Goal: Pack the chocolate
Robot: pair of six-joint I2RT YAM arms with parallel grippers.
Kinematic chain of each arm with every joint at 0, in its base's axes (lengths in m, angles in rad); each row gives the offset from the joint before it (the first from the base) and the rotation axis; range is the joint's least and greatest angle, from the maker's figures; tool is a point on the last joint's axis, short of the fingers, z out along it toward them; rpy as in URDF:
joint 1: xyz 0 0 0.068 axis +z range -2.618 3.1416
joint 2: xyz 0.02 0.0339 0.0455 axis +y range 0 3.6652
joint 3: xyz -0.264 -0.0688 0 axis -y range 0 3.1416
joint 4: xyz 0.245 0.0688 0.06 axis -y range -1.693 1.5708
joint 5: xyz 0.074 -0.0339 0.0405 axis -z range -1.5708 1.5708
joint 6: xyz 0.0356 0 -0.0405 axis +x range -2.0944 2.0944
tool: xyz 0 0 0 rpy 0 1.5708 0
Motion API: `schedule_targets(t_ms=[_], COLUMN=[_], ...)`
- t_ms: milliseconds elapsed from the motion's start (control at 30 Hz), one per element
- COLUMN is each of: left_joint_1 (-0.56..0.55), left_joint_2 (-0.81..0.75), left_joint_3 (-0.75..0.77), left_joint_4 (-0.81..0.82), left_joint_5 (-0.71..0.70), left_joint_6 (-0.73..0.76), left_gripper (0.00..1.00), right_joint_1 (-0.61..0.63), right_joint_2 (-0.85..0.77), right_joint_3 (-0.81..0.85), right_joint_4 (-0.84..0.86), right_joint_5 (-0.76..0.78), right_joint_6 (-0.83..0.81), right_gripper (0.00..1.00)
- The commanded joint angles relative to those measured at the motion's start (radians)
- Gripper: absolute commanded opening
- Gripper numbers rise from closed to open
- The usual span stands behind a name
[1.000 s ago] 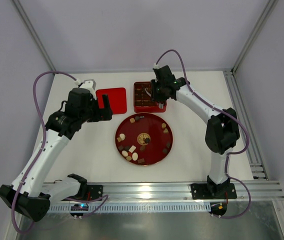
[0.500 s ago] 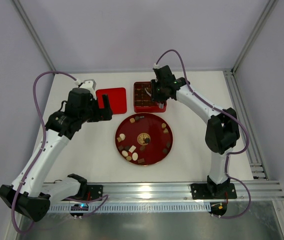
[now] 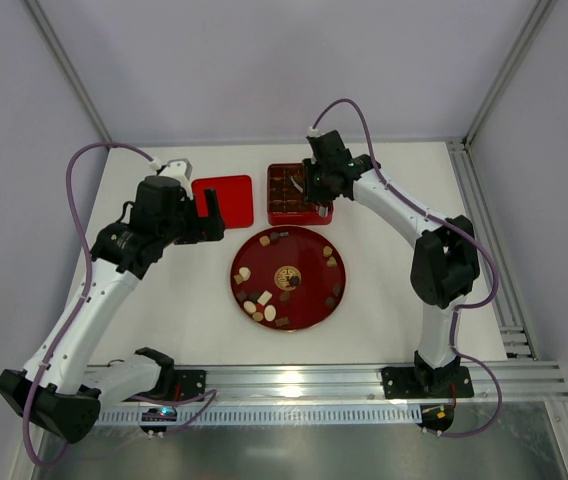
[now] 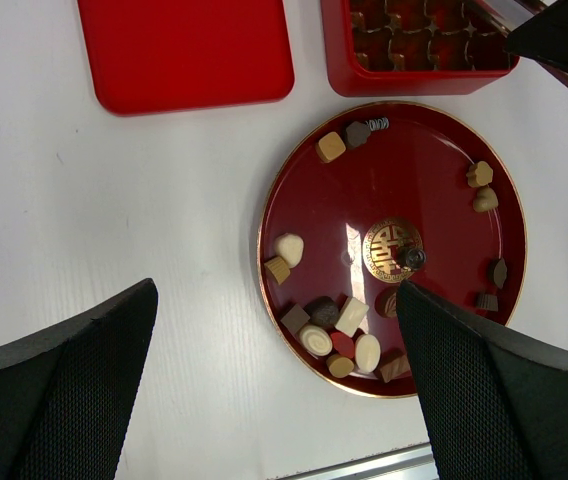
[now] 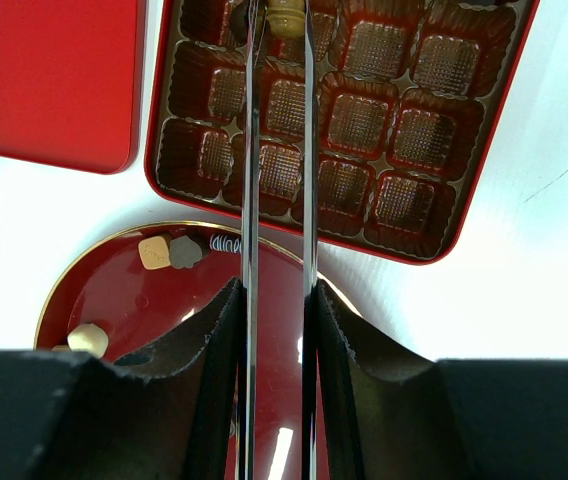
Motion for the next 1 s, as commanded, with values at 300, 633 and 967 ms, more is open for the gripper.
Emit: schedule_targets(t_ms=[300,633,967], left_joint_1=[-0.001,-0.001,-0.003], left_joint_2=[-0.002,0.001,-0.002], left_joint_3=[0.025,0.027,0.027], left_joint_4=[0.001,0.004,0.006], left_joint_5=[-0.004,-0.002,0.004], left_joint_6=[0.003,0.003,0.001], left_gripper=[1.0,1.0,1.0], right_joint_1=[-0.004,-0.005,-0.122], right_joint_2=[0.004,0.001,-0.134], right_joint_3=[-0.002,0.039,0.049], right_joint_4=[0.02,0.008,-0.022], right_joint_5=[0.009,0.009,-0.015], right_joint_6=[-0.014,-0.015,-0.02], right_gripper=[0.4,0.4,0.4])
